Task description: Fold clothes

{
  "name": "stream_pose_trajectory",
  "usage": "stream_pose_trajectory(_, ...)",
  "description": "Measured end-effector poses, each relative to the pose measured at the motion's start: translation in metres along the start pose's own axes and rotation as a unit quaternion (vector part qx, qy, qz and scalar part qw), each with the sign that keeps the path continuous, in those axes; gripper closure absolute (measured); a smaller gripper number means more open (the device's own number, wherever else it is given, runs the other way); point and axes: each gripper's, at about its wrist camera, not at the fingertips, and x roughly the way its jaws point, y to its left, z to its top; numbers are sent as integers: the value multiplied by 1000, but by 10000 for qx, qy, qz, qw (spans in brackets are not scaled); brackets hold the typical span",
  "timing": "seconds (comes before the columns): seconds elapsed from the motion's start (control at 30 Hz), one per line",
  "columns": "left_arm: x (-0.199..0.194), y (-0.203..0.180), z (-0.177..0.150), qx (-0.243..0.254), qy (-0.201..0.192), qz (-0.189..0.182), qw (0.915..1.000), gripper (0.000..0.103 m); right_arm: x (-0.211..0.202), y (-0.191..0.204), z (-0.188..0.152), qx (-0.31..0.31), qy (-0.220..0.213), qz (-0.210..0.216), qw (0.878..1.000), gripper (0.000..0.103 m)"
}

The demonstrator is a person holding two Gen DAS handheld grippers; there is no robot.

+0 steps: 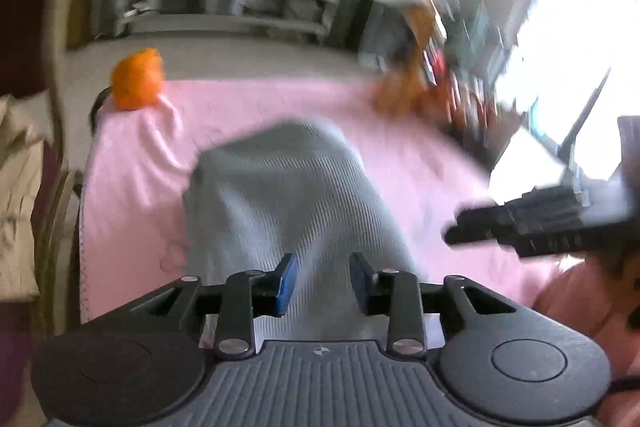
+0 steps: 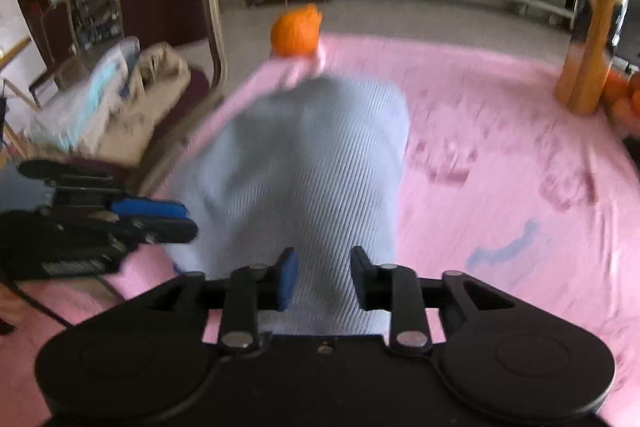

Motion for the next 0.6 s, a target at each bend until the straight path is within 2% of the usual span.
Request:
stream_pose_trajectory(0.1, 12, 6, 18, -371, -142, 282, 9988, 79, -6, -12, 31, 196, -80, 77, 9997, 72)
stream_pose_trajectory(0.13, 19, 5, 25, -401, -146, 369, 9984, 79, -7, -16, 41, 262, -106, 103, 9995, 75)
stream_pose_trajectory(0.2, 35, 5, 35, -317, -120, 390, 9987, 79, -6, -24, 60, 451, -135, 180, 9987, 81)
stream_pose_trajectory(0.27, 57, -1, 47, -113, -80, 432, 9990, 79, 15, -30, 72, 844, -50, 319, 9959, 81)
stream_pose_trajectory(0.33, 74, -5, 53, 201, 14, 672, 9975, 79, 43, -31, 82, 1066, 104, 181, 9941, 81)
stream_pose_trajectory(0.4, 97, 2, 52, 226, 402, 1113, 9927, 83, 73, -27, 89, 1122, 267, -70, 9933, 81)
stream_pose_trajectory(0.5, 128, 21, 47, -25, 1096, 1733, 9787, 84, 114, -24, 96, 1139, 585, -341, 9912, 81)
stream_pose_trajectory(0.6, 135, 28, 45, -151, 1239, 1897, 9739, 83, 148, -19, 100, 1029, 814, -516, 9900, 81)
